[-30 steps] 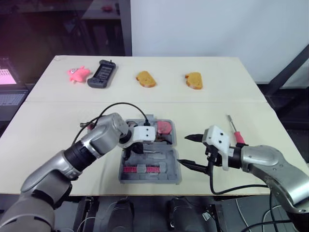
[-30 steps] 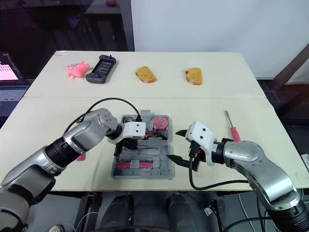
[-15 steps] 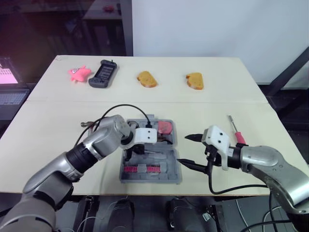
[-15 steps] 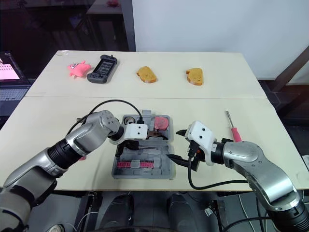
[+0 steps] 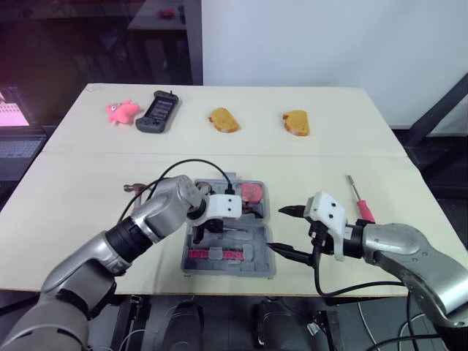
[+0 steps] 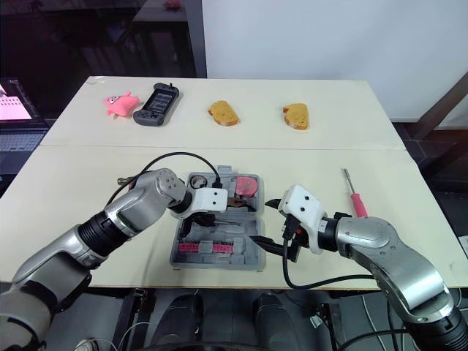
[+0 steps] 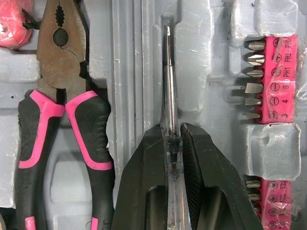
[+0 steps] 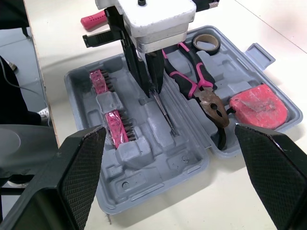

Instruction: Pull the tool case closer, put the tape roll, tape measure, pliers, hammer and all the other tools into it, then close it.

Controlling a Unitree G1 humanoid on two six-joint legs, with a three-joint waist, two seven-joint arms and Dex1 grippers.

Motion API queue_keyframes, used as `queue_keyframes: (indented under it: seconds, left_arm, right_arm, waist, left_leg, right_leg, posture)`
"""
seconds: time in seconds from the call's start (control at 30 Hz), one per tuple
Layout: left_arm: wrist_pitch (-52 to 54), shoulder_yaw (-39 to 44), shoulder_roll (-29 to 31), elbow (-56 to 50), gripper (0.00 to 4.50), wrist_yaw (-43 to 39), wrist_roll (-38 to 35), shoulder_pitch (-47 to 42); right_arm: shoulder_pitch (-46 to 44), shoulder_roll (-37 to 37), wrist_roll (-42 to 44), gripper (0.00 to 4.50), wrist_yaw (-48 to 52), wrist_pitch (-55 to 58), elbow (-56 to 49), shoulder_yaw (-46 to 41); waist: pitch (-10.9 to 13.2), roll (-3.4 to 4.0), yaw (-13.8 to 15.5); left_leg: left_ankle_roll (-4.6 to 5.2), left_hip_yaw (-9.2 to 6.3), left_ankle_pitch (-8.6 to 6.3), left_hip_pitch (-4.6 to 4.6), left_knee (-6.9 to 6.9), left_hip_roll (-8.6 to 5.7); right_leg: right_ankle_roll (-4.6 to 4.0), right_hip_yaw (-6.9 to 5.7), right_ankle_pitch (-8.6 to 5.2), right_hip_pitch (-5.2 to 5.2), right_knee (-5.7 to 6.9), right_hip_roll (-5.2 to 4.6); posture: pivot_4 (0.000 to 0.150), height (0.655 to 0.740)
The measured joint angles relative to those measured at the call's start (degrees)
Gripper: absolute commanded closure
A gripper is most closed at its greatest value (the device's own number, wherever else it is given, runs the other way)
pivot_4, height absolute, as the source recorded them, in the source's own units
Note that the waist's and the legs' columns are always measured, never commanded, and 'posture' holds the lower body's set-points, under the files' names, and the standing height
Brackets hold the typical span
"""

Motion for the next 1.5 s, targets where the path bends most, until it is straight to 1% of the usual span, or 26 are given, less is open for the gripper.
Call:
queue_keyframes:
  seconds: [0.1, 0.13, 0.3, 0.5, 0.67, 0.7, 0.73, 0.77, 0.83, 0.87, 0.9, 0.93, 1.0, 1.07, 1.27, 1.37, 1.5]
  left_arm:
    - [-0.6, 0.0, 0.0, -0.8, 1.75, -0.5, 0.0, 0.5]
    - [-0.8, 0.0, 0.0, -1.0, 1.31, -0.6, -0.1, 0.5]
    - [-1.6, 1.4, 0.7, -2.4, 1.31, -0.8, 0.0, -0.3]
    - [-0.2, 4.3, 1.5, -4.7, 1.31, -1.2, -0.6, -0.8]
    - [1.4, 8.0, 2.9, -3.7, 1.31, -2.6, -3.5, -0.7]
    - [1.8, 9.1, 3.1, -2.8, 1.7, -2.7, -4.3, -0.7]
    - [1.9, 9.7, 3.2, -2.2, 1.82, -2.7, -4.6, -0.7]
    - [1.7, 10.5, 3.3, -1.0, 2.14, -2.3, -5.0, -0.7]
    - [0.2, 12.0, 3.3, 1.5, 3.12, -1.7, -5.6, -0.3]
    - [-0.2, 12.4, 3.3, 2.2, 3.53, -1.5, -5.6, -0.1]
    - [-0.9, 13.1, 3.2, 3.0, 4.09, -1.5, -6.7, 0.2]
    - [-1.0, 14.3, 3.0, 3.5, 4.49, -1.6, -7.7, 0.6]
    - [-2.9, 16.4, 2.9, 4.7, 4.49, -1.9, -9.7, 2.1]
    - [-4.7, 16.6, 2.9, 4.8, 4.49, -2.2, -10.5, 3.3]
    - [-6.3, 16.4, 2.8, 4.1, 4.49, -2.5, -11.3, 5.5]
    - [-7.4, 16.2, 0.8, 4.3, 4.49, -0.8, -11.3, 7.5]
    - [-9.9, 16.1, 0.4, 5.5, 4.49, 0.5, -10.7, 7.9]
  right_arm:
    - [0.0, 0.0, 0.0, 0.0, -0.1, 0.0, 0.0, 0.0]
    - [0.0, 0.0, 0.1, 0.0, -0.1, 0.0, 0.0, 0.0]
    - [0.0, 0.4, 0.4, 0.0, -0.3, 0.0, 0.0, 0.0]
    - [0.2, 0.4, 0.4, 0.0, -0.5, 0.0, 0.0, 0.0]
    - [0.2, 0.4, 0.4, 0.0, -0.5, 0.0, 0.0, 0.0]
    - [0.2, 0.4, 0.4, 0.0, -0.5, 0.0, 0.0, 0.0]
    - [0.2, 0.4, 0.4, 0.0, -0.5, 0.0, 0.0, 0.0]
    - [0.2, 0.4, 0.4, 0.0, -0.5, 0.0, 0.0, 0.0]
    - [0.2, 0.4, 0.4, 0.0, -0.6, 0.0, 0.0, 0.0]
    - [0.2, 0.4, 0.4, 0.0, -0.6, 0.0, 0.0, 0.0]
    - [0.3, 0.4, 0.4, 0.0, -0.6, 0.0, 0.0, 0.0]
    - [0.4, 0.4, 0.4, 0.0, -0.6, 0.0, 0.0, 0.0]
    - [0.7, 0.4, 0.4, 0.0, -0.7, 0.0, 0.0, 0.0]
    - [0.8, 0.4, 0.4, 0.0, -0.8, 0.0, 0.0, 0.0]
    - [0.8, 0.4, 0.4, 0.0, -1.0, 0.0, 0.0, 0.0]
    - [1.0, 0.4, 0.4, 0.0, -1.3, 0.0, 0.0, 0.0]
    - [1.4, 0.4, 0.4, 0.0, -1.7, 0.5, 0.0, 0.0]
  waist:
    - [0.0, 0.0, 0.1]
    - [0.0, 0.0, 0.1]
    - [0.0, 0.0, -0.2]
    - [0.0, 0.0, -0.2]
    - [0.0, 0.0, -0.3]
    - [0.0, 0.0, -0.3]
    - [0.0, 0.0, -0.3]
    - [0.0, 0.0, -0.3]
    - [0.0, 0.0, -0.3]
    - [0.0, 0.0, -0.2]
    - [0.0, 0.0, -0.2]
    - [0.0, 0.0, -0.2]
    - [0.0, 0.0, -0.2]
    - [0.0, 0.0, -0.2]
    - [0.0, 0.0, -0.2]
    - [0.0, 0.02, -0.2]
    - [0.0, 0.02, -0.2]
  left_leg:
    - [0.0, 0.0, 0.0, 0.0, 0.03, 0.0]
    - [0.0, -0.01, 0.0, 0.0, 0.04, -0.01]
    - [0.0, -0.03, 0.0, 0.0, 0.03, 0.0]
    - [0.0, -0.05, 0.0, 0.0, 0.01, 0.0]
    - [0.0, -0.05, 0.0, 0.01, 0.01, 0.01]
    - [0.0, -0.05, 0.0, 0.01, 0.01, 0.01]
    - [0.0, -0.05, 0.0, 0.01, 0.01, 0.01]
    - [0.0, -0.05, 0.0, 0.01, 0.01, 0.0]
    - [0.0, -0.05, 0.0, 0.01, 0.01, 0.01]
    - [0.0, -0.05, 0.0, 0.01, 0.01, 0.01]
    - [0.0, -0.05, 0.0, 0.01, 0.01, 0.01]
    - [0.0, -0.05, 0.0, 0.01, 0.01, 0.01]
    - [0.0, -0.05, 0.0, 0.01, 0.01, 0.01]
    - [0.0, -0.05, 0.0, 0.01, 0.01, 0.01]
    - [0.0, -0.05, 0.0, 0.01, 0.02, 0.01]
    - [0.0, -0.05, 0.0, 0.01, 0.02, 0.01]
    - [0.0, -0.05, 0.0, 0.03, 0.02, 0.01]
  right_leg:
    - [0.0, 0.0, 0.0, 0.01, 0.01, 0.0]
    - [0.0, 0.01, 0.0, 0.02, 0.01, 0.0]
    - [0.0, 0.01, 0.0, 0.02, 0.01, 0.03]
    - [0.02, 0.01, -0.01, 0.02, 0.02, 0.04]
    - [0.02, 0.0, -0.01, 0.01, 0.02, 0.05]
    - [0.02, 0.01, -0.01, 0.02, 0.02, 0.05]
    - [0.02, 0.0, -0.01, 0.02, 0.02, 0.05]
    - [0.02, 0.0, -0.01, 0.02, 0.03, 0.05]
    - [0.02, 0.0, -0.01, 0.02, 0.02, 0.05]
    - [0.02, 0.0, -0.01, 0.02, 0.02, 0.05]
    - [0.02, 0.0, -0.01, 0.02, 0.02, 0.05]
    - [0.02, 0.0, -0.01, 0.02, 0.02, 0.05]
    - [0.02, 0.0, -0.01, 0.02, 0.03, 0.05]
    - [0.02, 0.0, -0.01, 0.02, 0.03, 0.05]
    - [0.02, 0.0, -0.01, 0.02, 0.05, 0.05]
    - [0.02, 0.0, -0.01, 0.02, 0.05, 0.05]
    - [0.02, 0.0, -0.01, 0.02, 0.06, 0.05]
  posture:
    - [0.15, 0.74]
    - [0.15, 0.74]
    - [0.15, 0.74]
    - [0.15, 0.74]
    - [0.15, 0.74]
    - [0.15, 0.74]
    - [0.15, 0.74]
    - [0.15, 0.74]
    - [0.15, 0.74]
    - [0.15, 0.74]
    - [0.15, 0.74]
    - [0.15, 0.74]
    - [0.15, 0.74]
    - [0.15, 0.74]
    - [0.15, 0.74]
    - [0.15, 0.74]
    - [0.15, 0.74]
